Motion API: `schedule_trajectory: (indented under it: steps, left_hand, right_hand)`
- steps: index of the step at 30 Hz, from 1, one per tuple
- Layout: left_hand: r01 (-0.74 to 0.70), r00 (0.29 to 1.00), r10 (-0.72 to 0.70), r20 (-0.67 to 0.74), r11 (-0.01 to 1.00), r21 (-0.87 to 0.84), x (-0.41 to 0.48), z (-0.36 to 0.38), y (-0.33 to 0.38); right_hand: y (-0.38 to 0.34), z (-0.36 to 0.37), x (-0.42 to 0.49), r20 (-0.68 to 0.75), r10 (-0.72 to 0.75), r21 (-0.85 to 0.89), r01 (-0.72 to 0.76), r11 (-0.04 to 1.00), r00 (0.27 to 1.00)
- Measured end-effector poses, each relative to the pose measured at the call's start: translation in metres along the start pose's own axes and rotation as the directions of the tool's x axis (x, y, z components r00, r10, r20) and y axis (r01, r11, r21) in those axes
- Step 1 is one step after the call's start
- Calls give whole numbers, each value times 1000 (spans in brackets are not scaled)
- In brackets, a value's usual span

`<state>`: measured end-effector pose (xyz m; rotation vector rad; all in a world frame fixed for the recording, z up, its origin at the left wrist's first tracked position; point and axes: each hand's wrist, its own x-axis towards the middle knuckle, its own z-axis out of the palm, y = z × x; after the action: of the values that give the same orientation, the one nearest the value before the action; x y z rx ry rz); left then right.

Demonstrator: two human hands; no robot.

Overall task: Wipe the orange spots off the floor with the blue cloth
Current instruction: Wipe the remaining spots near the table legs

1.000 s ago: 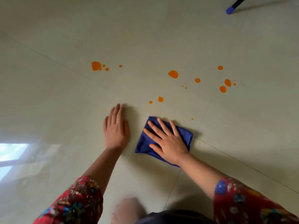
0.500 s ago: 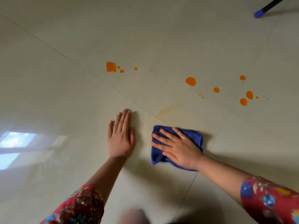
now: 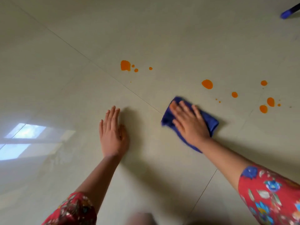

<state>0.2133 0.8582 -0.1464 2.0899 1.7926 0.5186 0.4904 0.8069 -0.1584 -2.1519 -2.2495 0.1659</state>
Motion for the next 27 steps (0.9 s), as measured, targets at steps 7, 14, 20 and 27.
schedule_trajectory:
  steps: [7, 14, 20, 27]
  left_hand:
    - [74, 997, -75, 19, 997, 21, 8, 2, -11]
    - [81, 996, -83, 35, 996, 47, 6, 3, -11]
    - [77, 997, -77, 8, 997, 26, 6, 3, -10]
    - [166, 983, -171, -71, 983, -80, 39, -4, -3]
  right_hand:
    - [-83, 6, -7, 24, -193, 75, 190, 979, 981]
    - [8, -1, -47, 129, -513, -7, 518, 855, 849]
    - [-73, 3, -13, -16, -256, 38, 257, 966, 966]
    - [-17, -1, 27, -1, -174, -29, 174, 984, 985]
